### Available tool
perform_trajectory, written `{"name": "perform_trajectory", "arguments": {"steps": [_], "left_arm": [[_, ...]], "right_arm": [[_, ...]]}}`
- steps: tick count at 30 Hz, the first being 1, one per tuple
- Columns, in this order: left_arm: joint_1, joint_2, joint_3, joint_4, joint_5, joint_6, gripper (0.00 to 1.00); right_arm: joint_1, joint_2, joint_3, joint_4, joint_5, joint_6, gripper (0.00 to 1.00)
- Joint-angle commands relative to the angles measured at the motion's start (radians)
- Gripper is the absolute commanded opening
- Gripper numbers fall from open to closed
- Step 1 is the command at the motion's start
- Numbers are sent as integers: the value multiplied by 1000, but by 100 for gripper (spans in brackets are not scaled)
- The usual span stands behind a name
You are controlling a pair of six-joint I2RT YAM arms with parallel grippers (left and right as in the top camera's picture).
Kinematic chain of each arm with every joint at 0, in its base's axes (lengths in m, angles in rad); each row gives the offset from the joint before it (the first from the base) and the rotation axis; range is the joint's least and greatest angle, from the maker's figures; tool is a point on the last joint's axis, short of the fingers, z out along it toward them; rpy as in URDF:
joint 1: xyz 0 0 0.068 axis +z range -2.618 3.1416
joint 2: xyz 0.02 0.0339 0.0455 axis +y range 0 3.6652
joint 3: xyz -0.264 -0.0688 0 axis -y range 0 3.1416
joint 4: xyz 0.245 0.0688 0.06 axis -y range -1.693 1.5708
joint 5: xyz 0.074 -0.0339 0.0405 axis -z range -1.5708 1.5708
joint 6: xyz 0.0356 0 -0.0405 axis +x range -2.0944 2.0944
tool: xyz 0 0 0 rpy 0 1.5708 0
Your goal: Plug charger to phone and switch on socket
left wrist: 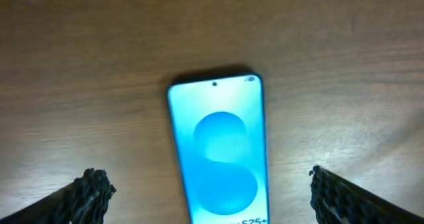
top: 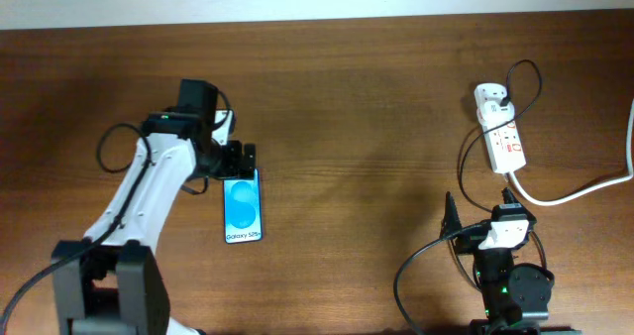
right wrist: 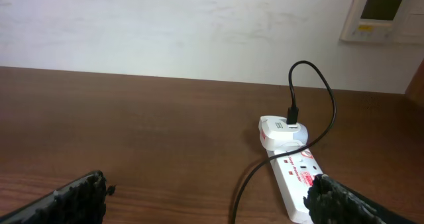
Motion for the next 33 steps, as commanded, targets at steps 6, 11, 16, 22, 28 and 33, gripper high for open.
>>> {"name": "perform_trajectory", "arguments": {"steps": [6,11,16,22,28,33], "left_arm": [[-64,15,-241,129,16,-101,99],[-64,15,-365,203,16,-100,99],[-64,15,-441,298,20,-101,87],[-64,15,-437,296,16,-101,52],[-64,15,-376,251,16,-101,43],[-64,-32,-258,124,17,-112,38]], "right_arm": [[9,-6,-5,-5,4,3,98],[9,-6,-5,-5,4,3,98],[9,-6,-5,-5,4,3,98],[9,-6,-5,-5,4,3,98],[9,-6,-5,-5,4,3,98],[9,-6,-5,-5,4,3,98]]}}
